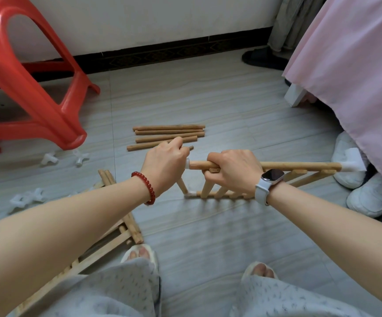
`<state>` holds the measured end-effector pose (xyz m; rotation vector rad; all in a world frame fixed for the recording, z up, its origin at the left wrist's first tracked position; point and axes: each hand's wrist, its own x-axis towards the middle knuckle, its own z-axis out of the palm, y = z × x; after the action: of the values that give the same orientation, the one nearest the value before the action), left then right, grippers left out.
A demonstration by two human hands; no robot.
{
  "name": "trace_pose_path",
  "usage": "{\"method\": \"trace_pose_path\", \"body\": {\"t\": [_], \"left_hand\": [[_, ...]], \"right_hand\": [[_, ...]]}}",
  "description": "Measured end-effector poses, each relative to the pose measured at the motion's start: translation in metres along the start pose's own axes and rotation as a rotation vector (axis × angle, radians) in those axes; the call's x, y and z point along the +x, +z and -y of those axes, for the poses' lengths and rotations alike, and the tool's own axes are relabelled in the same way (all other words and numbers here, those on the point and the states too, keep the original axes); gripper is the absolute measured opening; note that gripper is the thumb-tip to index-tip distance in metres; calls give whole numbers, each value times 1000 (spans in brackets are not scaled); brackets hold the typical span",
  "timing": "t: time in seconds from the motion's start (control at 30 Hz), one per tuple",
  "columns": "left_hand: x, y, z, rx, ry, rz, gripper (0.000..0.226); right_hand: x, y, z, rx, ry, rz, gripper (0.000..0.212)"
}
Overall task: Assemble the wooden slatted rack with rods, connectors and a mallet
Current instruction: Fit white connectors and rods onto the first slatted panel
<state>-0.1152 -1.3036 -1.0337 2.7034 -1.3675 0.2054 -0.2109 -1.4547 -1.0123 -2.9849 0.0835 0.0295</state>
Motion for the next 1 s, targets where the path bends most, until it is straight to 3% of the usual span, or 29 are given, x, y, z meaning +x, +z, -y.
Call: {"method": "trace_pose_path", "body": {"t": [0.1, 0.17, 0.27, 0.3, 0.37, 0.43, 0.63, 0.73, 0.8, 0.9, 1.0], "left_hand": [[15, -7, -1, -70, -85, 117, 7], [18, -10, 7, -316, -157, 169, 39], [15, -19, 24, -887, -292, 89, 81], [16, -21, 27, -1040, -320, 55, 80], [21, -27, 28, -1191, -314, 15, 50], [27, -37, 27, -1106, -246, -67, 15], [42, -91, 12, -870, 31, -169, 8], [39, -109, -2, -587, 145, -87, 12], [36, -111, -11, -457, 194, -39, 18], [32, -96, -27, -343, 245, 17, 28], [29, -76, -43, -322, 264, 178, 28]], "right_hand": [[13, -6, -8, 81, 47, 66, 24], [22, -11, -12, 112, 35, 101, 24], [36, -27, -20, 167, 0, 97, 18], [40, -35, -23, 202, 2, 93, 20], [48, -51, -30, 323, 33, 65, 20], [52, -66, -35, 489, 56, 31, 24], [19, -82, -41, 896, 54, -59, 26], [-8, -76, -53, 918, 86, 55, 23], [-26, -71, -63, 1137, 150, 145, 25], [-43, -66, -65, 1624, 359, -53, 30], [-46, -54, -51, 1667, 520, -159, 40]]}}
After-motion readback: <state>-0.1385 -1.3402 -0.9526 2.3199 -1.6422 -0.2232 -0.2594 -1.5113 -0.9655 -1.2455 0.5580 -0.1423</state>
